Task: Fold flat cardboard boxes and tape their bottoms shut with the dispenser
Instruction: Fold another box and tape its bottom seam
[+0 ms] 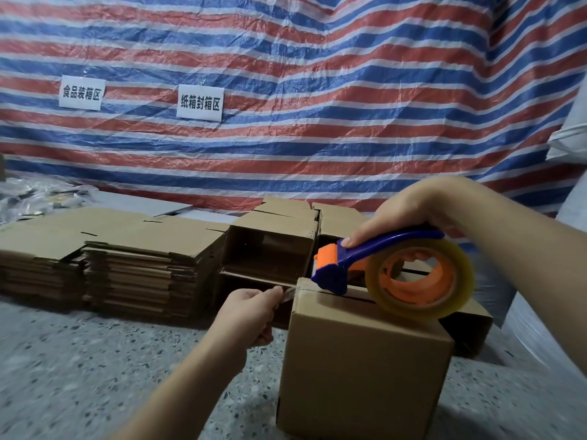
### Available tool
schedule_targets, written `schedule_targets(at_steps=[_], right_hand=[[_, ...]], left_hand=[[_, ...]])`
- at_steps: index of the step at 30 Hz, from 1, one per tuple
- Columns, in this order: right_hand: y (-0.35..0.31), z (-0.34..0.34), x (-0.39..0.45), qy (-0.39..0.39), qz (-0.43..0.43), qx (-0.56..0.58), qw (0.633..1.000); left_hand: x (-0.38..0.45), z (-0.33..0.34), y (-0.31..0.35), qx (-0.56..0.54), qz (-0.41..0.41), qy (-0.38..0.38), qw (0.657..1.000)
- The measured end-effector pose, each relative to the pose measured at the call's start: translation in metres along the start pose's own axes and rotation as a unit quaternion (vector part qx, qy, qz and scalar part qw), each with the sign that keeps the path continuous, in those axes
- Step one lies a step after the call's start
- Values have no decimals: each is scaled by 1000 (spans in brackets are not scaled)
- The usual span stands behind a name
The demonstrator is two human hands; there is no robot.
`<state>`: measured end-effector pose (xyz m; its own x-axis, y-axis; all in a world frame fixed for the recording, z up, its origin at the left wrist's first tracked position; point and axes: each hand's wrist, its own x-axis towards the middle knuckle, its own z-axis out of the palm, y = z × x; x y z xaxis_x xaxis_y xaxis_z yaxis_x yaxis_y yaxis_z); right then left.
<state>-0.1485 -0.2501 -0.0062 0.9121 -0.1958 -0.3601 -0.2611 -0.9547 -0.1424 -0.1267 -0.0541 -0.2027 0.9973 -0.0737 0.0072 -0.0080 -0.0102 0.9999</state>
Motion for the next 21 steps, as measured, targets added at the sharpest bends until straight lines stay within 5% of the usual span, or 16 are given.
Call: schedule_targets(at_steps=[21], right_hand=[[-4,4,-2,-3,6,6,1000]], left_hand=[[2,24,-22,-17,-20,-7,1000]])
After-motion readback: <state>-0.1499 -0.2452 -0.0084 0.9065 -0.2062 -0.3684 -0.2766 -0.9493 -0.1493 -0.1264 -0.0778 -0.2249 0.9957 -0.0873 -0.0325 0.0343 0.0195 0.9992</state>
